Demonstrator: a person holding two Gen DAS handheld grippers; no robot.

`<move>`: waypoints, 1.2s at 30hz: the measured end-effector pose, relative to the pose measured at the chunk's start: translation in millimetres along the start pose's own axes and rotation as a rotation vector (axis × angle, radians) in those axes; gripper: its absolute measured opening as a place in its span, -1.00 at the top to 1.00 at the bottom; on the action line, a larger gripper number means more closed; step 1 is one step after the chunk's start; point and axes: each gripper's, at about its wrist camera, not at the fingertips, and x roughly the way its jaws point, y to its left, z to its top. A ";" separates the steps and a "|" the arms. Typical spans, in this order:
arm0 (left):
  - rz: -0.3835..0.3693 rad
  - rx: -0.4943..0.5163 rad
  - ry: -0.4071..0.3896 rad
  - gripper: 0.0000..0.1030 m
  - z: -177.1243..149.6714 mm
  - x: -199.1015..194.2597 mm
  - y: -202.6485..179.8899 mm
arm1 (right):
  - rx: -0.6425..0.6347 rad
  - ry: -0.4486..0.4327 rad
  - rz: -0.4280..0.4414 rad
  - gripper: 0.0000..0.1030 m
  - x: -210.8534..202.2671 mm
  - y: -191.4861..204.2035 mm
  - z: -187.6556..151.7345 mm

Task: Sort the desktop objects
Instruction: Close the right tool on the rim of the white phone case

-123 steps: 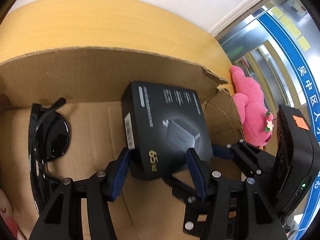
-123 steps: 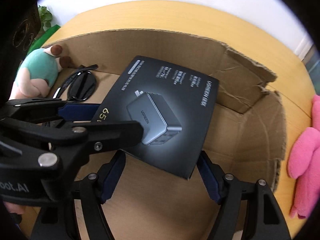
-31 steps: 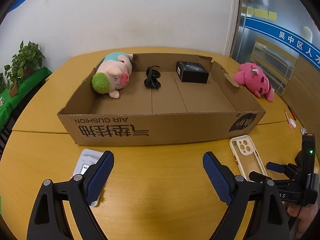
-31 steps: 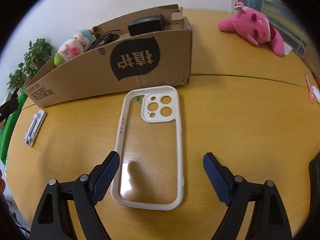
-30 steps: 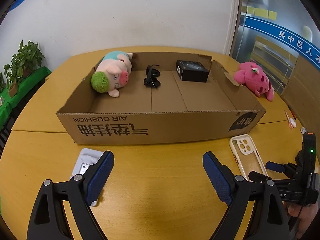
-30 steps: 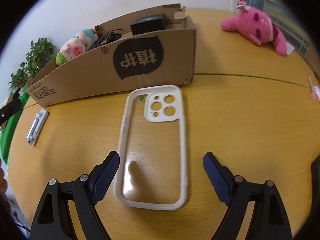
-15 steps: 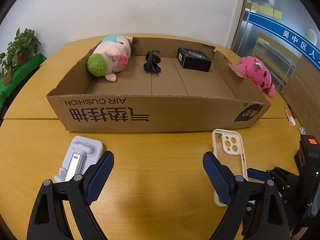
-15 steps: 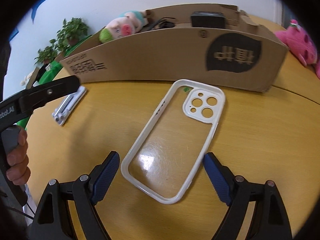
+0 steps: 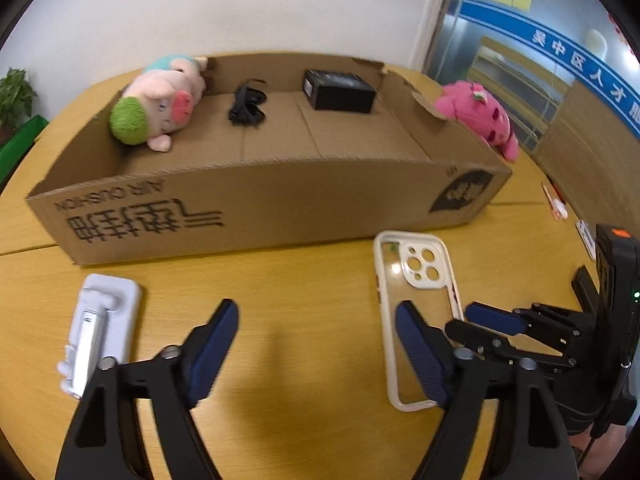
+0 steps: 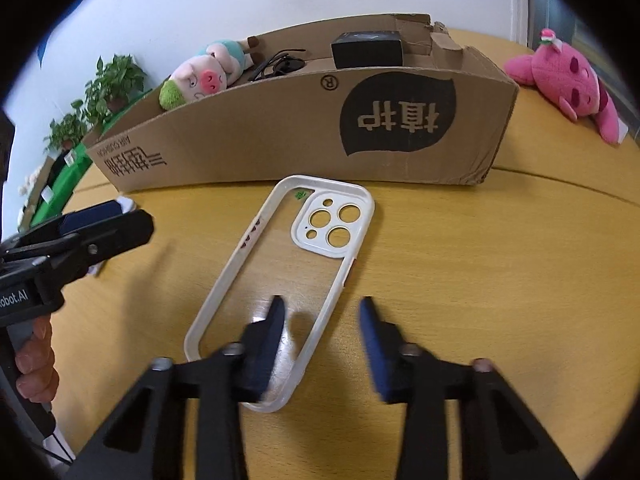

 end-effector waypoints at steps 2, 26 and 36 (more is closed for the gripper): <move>-0.011 0.010 0.044 -0.12 -2.3 10.8 -6.5 | -0.016 -0.005 -0.015 0.66 0.2 2.4 -1.3; -0.047 0.008 0.134 0.90 -15.3 37.3 -21.8 | -0.039 -0.031 0.043 0.79 -0.9 19.4 -12.8; -0.039 0.045 0.050 0.91 -6.5 8.1 -28.6 | -0.041 -0.081 0.058 0.80 -19.2 21.4 -9.1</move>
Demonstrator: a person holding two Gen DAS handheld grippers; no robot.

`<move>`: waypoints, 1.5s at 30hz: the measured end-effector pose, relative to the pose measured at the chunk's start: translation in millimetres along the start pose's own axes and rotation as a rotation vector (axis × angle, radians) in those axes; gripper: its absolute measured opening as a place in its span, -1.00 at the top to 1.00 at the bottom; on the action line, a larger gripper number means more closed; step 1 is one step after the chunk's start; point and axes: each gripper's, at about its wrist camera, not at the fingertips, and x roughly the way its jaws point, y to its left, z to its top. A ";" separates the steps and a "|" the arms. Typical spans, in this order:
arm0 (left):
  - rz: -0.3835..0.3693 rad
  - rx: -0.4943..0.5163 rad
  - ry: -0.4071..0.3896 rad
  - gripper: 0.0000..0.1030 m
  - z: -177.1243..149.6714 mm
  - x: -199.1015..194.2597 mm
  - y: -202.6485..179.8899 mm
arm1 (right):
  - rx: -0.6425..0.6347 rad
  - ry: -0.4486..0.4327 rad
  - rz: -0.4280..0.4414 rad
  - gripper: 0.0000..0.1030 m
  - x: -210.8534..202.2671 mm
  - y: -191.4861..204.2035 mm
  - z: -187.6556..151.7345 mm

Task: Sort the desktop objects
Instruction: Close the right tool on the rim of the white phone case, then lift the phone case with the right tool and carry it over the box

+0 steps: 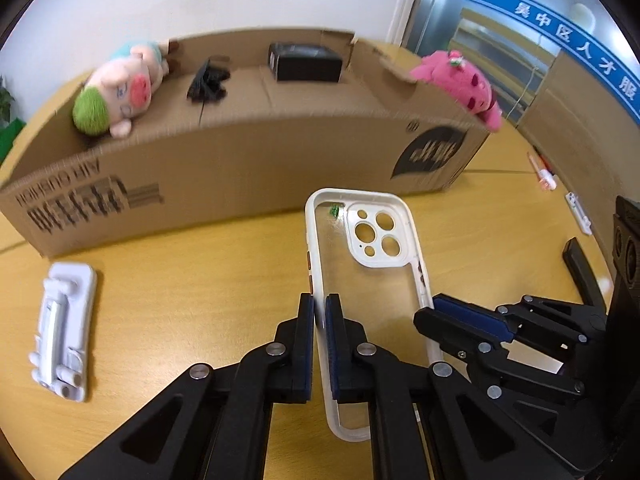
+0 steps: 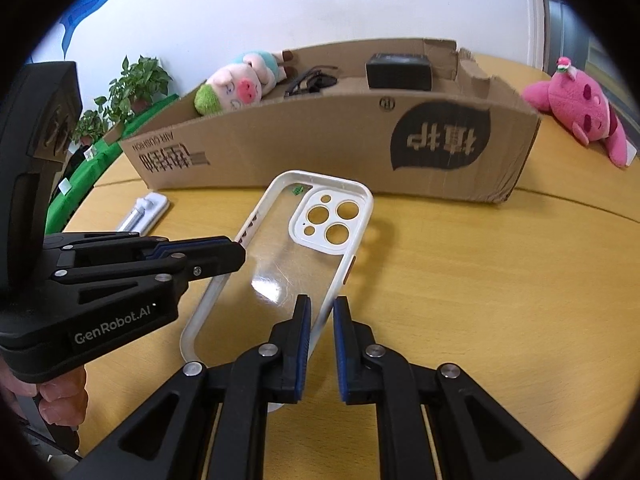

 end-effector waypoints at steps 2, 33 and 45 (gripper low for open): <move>-0.009 0.011 -0.027 0.91 4.9 -8.3 -3.3 | 0.005 -0.020 -0.002 0.80 -8.9 -1.4 3.7; 0.052 -0.067 -0.328 0.92 58.4 -120.3 72.2 | -0.157 -0.253 0.125 0.81 -58.4 80.6 105.1; -0.032 -0.010 -0.248 0.92 164.5 -58.1 39.4 | -0.117 -0.256 0.054 0.82 -53.0 8.9 177.6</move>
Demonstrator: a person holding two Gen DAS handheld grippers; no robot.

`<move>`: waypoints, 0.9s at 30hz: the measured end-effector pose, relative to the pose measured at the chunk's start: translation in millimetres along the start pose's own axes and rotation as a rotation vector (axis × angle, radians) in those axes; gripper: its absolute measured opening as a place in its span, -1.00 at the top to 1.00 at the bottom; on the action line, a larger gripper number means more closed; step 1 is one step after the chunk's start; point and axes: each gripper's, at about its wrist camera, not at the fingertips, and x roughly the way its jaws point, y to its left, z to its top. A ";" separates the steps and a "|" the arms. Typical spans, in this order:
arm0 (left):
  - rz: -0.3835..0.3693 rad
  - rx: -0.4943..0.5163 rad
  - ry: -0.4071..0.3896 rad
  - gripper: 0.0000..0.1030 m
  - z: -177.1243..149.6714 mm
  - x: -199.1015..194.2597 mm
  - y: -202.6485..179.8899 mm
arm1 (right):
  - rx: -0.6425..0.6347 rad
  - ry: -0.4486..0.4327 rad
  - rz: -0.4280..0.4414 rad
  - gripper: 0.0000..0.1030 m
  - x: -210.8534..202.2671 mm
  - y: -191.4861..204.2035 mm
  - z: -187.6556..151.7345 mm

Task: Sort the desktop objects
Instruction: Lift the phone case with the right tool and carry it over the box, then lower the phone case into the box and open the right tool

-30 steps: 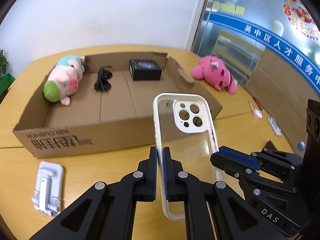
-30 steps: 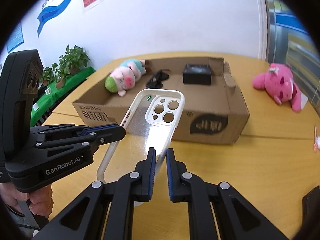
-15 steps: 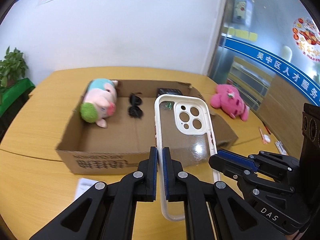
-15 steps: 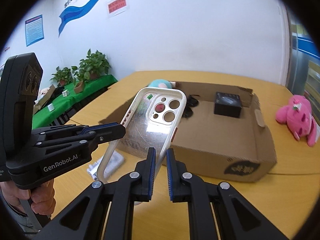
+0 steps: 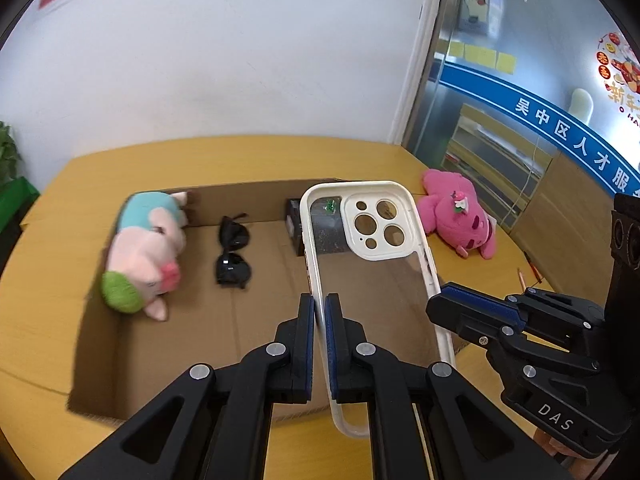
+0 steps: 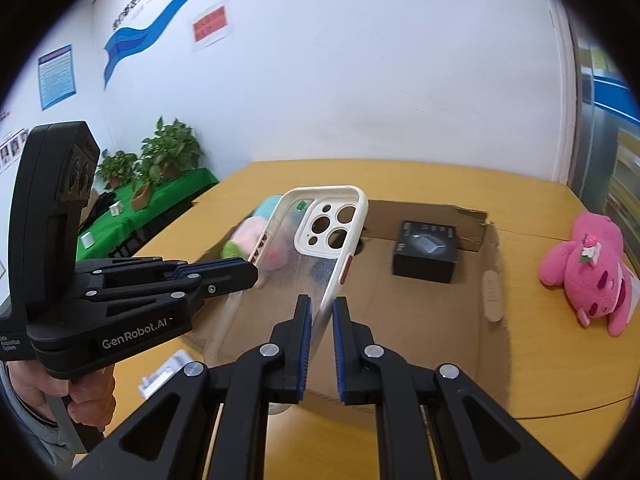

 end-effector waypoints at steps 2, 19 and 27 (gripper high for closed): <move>-0.007 0.007 0.025 0.92 10.7 20.0 -7.3 | 0.021 0.026 -0.011 0.82 10.9 -19.1 5.0; -0.002 -0.092 0.381 0.93 5.8 178.7 -18.6 | 0.098 0.376 -0.052 0.80 117.5 -109.4 -20.2; 0.025 -0.127 0.490 0.94 -10.7 202.4 -25.1 | 0.078 0.508 -0.129 0.81 139.3 -109.8 -33.9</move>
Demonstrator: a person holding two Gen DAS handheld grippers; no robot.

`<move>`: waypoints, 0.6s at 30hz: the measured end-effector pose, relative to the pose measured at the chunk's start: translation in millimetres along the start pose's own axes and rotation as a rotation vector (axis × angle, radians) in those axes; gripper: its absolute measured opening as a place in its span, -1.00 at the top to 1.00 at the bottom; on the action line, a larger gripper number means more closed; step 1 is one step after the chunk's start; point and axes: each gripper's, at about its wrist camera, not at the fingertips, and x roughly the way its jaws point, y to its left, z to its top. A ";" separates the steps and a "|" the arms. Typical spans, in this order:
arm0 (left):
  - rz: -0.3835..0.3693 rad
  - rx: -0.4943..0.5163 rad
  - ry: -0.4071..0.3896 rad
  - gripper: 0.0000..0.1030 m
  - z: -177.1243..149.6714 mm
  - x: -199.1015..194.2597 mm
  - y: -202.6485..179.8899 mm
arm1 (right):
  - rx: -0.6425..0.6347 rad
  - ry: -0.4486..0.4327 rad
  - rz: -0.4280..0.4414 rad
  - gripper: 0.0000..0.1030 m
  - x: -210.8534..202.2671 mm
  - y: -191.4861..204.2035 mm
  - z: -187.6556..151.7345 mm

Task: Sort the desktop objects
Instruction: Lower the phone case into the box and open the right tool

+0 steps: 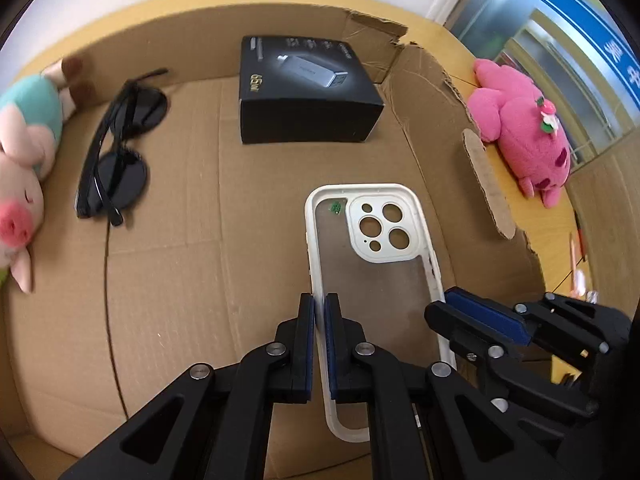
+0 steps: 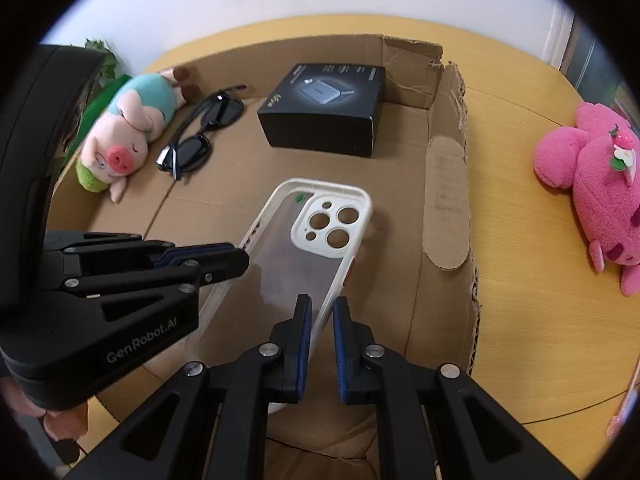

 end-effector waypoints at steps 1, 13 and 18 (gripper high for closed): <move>0.006 0.004 -0.002 0.93 -0.5 -0.5 -0.5 | -0.006 0.003 -0.009 0.81 1.1 1.2 0.1; -0.024 -0.011 -0.004 0.79 -9.4 -9.3 1.8 | -0.030 -0.032 -0.091 0.42 -9.7 12.9 -7.8; 0.056 0.100 -0.181 0.16 -24.7 -60.1 -8.0 | -0.031 -0.162 -0.104 -0.25 -48.9 25.5 -19.8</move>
